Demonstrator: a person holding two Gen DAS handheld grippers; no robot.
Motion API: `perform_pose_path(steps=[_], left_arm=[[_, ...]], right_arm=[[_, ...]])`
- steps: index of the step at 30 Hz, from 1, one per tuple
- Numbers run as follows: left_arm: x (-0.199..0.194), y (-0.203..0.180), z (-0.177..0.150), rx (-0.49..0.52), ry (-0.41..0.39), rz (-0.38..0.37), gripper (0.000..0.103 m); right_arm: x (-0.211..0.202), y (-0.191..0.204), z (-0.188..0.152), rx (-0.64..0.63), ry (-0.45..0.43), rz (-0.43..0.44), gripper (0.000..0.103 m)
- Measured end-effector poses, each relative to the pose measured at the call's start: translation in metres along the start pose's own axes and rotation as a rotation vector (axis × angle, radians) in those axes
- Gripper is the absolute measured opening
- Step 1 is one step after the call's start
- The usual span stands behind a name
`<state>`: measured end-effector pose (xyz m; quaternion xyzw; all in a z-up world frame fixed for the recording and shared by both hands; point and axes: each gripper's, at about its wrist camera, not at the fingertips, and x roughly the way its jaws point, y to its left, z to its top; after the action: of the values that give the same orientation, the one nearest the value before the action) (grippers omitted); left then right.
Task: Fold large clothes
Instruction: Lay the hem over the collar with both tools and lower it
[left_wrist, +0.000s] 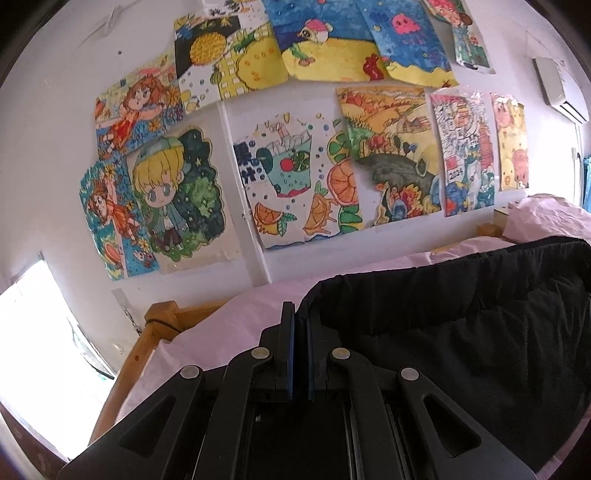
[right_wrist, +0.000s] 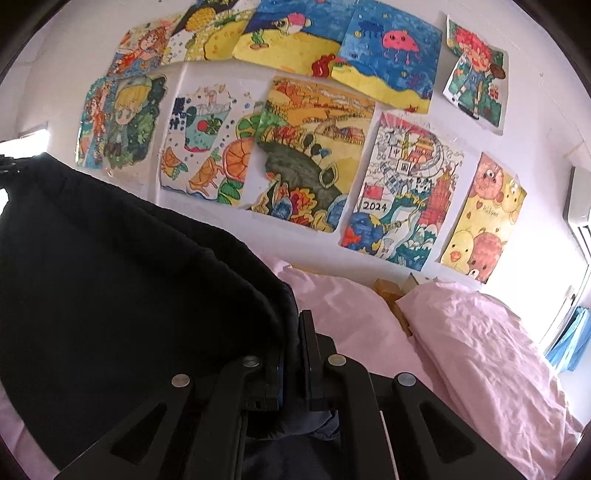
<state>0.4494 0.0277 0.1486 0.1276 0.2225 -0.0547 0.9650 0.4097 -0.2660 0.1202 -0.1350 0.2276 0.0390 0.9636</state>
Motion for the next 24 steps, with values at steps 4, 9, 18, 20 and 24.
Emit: perform_pose_path(steps=[4, 9, 18, 20, 24], left_arm=[[0.023, 0.001, -0.007, -0.018, 0.017, 0.005, 0.003], [0.052, 0.003, -0.015, -0.015, 0.051, 0.018, 0.003], [0.108, 0.003, -0.029, -0.037, 0.157, 0.013, 0.004], [0.117, 0.001, -0.033, -0.037, 0.178, 0.013, 0.003], [0.133, 0.000, -0.040, -0.035, 0.208, 0.013, 0.004]], right_arm=[[0.024, 0.003, -0.004, -0.005, 0.020, 0.003, 0.007], [0.050, 0.008, -0.006, -0.022, 0.038, 0.009, 0.007], [0.103, 0.013, -0.015, -0.036, 0.116, 0.024, 0.007], [0.115, 0.014, -0.019, -0.039, 0.141, 0.032, 0.007], [0.132, 0.016, -0.026, -0.049, 0.162, 0.041, 0.008]])
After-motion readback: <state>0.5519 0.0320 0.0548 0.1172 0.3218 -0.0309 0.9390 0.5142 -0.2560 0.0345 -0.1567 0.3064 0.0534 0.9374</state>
